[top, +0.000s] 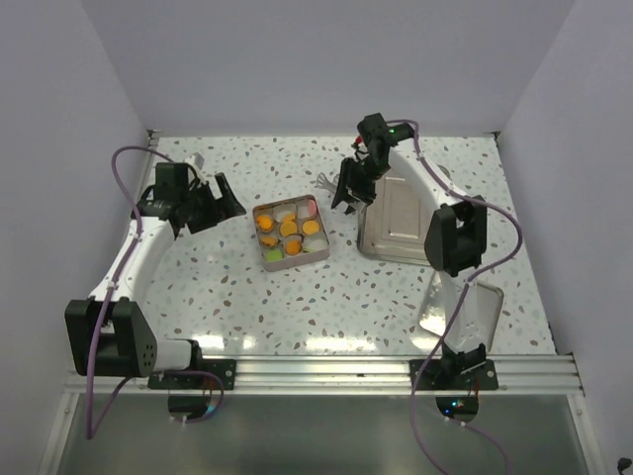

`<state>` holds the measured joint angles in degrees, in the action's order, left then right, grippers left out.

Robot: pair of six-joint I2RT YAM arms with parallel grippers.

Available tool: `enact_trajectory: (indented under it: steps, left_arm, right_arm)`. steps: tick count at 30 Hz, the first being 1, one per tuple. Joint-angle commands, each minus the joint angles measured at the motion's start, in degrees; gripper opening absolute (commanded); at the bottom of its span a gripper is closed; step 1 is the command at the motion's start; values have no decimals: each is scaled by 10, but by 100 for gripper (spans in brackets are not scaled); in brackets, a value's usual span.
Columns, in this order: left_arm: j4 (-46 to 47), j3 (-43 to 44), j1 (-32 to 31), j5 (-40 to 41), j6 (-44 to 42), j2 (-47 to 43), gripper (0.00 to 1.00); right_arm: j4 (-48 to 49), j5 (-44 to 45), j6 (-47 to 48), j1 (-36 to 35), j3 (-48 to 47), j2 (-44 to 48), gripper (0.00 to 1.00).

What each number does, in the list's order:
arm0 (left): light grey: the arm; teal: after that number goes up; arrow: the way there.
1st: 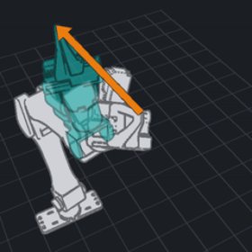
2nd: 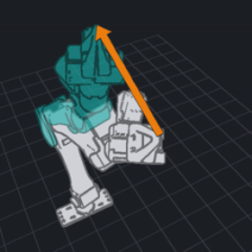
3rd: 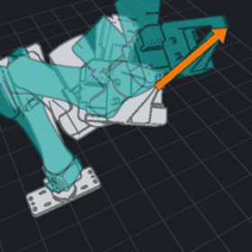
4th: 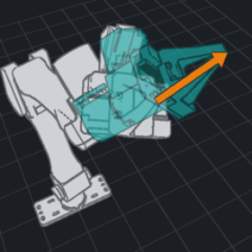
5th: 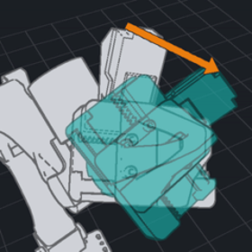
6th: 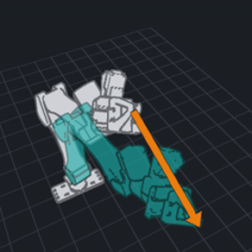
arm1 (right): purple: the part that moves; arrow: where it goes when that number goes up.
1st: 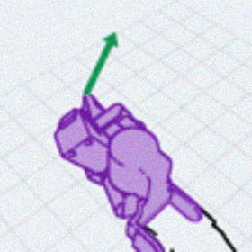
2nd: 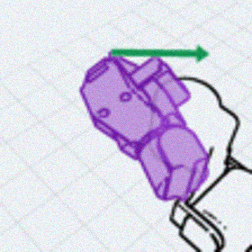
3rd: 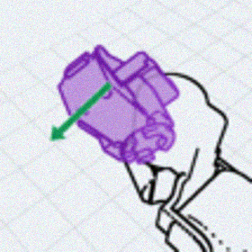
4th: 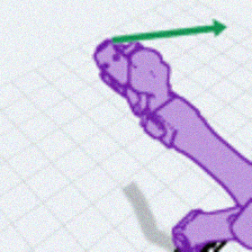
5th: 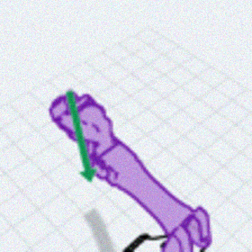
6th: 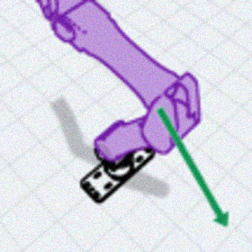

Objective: Pack the cookies

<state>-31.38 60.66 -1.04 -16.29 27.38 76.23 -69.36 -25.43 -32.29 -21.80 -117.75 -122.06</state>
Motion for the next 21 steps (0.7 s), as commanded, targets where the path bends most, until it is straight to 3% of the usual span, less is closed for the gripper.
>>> enact_trajectory:
  steps: [1, 11, 21]
  left_arm:
    - [2, 31, 1, -8, -7, 7, 96]
    - [-7, 35, 1, -6, -8, 8, 96]
    - [-11, 43, 1, -3, -8, 15, 96]
  right_arm:
    - [40, 30, 3, -6, -87, -64, 46]
    - [111, 87, -63, 2, -217, -215, 47]
    - [114, 136, -20, 2, -178, -223, 67]
